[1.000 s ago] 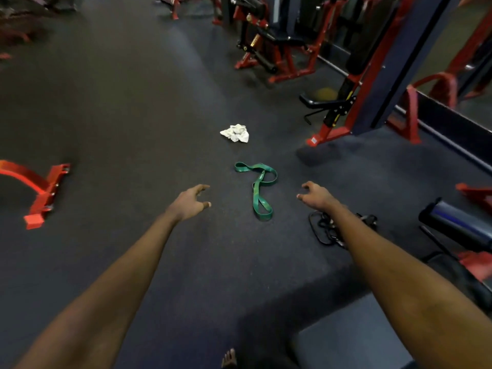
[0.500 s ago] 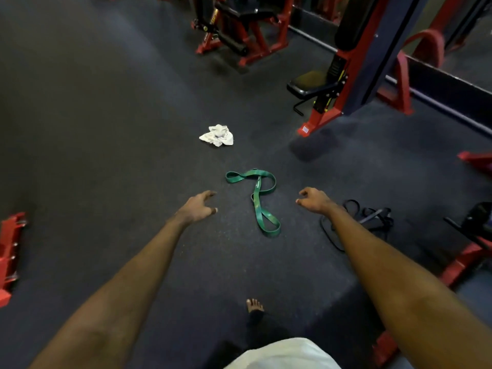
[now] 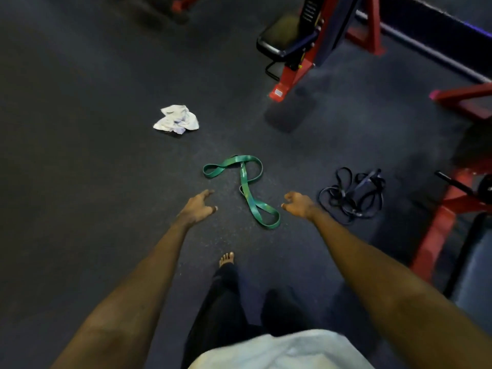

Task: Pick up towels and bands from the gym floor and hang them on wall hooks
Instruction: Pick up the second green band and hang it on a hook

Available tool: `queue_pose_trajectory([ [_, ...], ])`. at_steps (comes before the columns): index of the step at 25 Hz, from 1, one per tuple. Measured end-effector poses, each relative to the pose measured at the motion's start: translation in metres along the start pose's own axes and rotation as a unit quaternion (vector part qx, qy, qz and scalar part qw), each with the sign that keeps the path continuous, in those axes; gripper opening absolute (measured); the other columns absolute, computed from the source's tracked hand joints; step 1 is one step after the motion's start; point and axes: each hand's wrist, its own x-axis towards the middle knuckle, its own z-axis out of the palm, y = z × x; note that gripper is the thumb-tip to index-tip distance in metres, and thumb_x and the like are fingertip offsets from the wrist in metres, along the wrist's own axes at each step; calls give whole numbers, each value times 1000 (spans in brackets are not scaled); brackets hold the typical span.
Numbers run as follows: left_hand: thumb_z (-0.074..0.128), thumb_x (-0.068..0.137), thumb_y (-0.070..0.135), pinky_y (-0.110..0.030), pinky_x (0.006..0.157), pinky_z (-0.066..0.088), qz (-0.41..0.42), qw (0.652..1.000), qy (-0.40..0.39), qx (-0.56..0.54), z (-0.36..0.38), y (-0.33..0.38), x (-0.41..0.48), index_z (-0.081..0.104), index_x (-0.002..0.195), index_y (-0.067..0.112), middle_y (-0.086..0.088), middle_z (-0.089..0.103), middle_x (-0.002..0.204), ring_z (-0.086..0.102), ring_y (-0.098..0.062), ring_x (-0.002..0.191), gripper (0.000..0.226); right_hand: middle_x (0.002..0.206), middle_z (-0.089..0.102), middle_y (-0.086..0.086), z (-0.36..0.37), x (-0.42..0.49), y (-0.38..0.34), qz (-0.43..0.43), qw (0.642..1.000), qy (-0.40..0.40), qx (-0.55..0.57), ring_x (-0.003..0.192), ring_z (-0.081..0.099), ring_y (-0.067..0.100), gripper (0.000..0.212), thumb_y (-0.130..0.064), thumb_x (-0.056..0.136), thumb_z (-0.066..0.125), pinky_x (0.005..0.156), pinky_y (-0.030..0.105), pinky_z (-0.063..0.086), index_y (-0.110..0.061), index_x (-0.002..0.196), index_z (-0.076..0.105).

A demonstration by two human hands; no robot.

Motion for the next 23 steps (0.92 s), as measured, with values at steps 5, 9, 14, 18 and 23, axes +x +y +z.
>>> queue_pose_trajectory([
  [5, 66, 91, 25, -34, 101, 41, -41, 996, -73, 32, 11, -33, 99, 36, 149, 28, -9, 44, 150, 45, -27, 135, 65, 134, 60, 12, 49, 83, -1, 57, 997, -47, 17, 118, 58, 30, 47, -32, 95, 60, 94, 37, 49, -12, 137, 53],
  [9, 66, 90, 23, -28, 94, 42, -50, 991, -113, 47, 64, -77, 202, 36, 149, 29, -5, 45, 150, 49, -24, 130, 67, 137, 57, 13, 119, 183, 45, 103, 991, -81, 10, 123, 55, 32, 45, -31, 95, 57, 99, 37, 46, -12, 135, 53],
  [14, 64, 91, 10, -10, 47, 43, -67, 992, -106, 21, 170, -169, 357, 34, 150, 30, 5, 51, 136, 52, 1, 63, 70, 142, 51, 18, 240, 356, 131, 118, 987, -104, -37, 127, 52, 34, 55, -24, 92, 60, 100, 37, 45, -7, 142, 45],
  [18, 63, 91, 10, -17, 40, 41, -79, 993, -85, 31, 244, -244, 451, 33, 149, 35, 8, 57, 118, 52, -3, 53, 70, 150, 38, 20, 325, 466, 186, 95, 984, -92, -120, 135, 43, 38, 66, -25, 91, 61, 108, 44, 39, -3, 148, 34],
  [23, 63, 91, 10, -7, 43, 40, -65, 990, -114, 48, 285, -299, 489, 31, 148, 41, 12, 48, 116, 41, 4, 62, 72, 146, 46, 13, 392, 511, 231, 84, 934, -138, -320, 136, 44, 29, 66, -27, 88, 61, 117, 53, 21, -6, 146, 36],
])
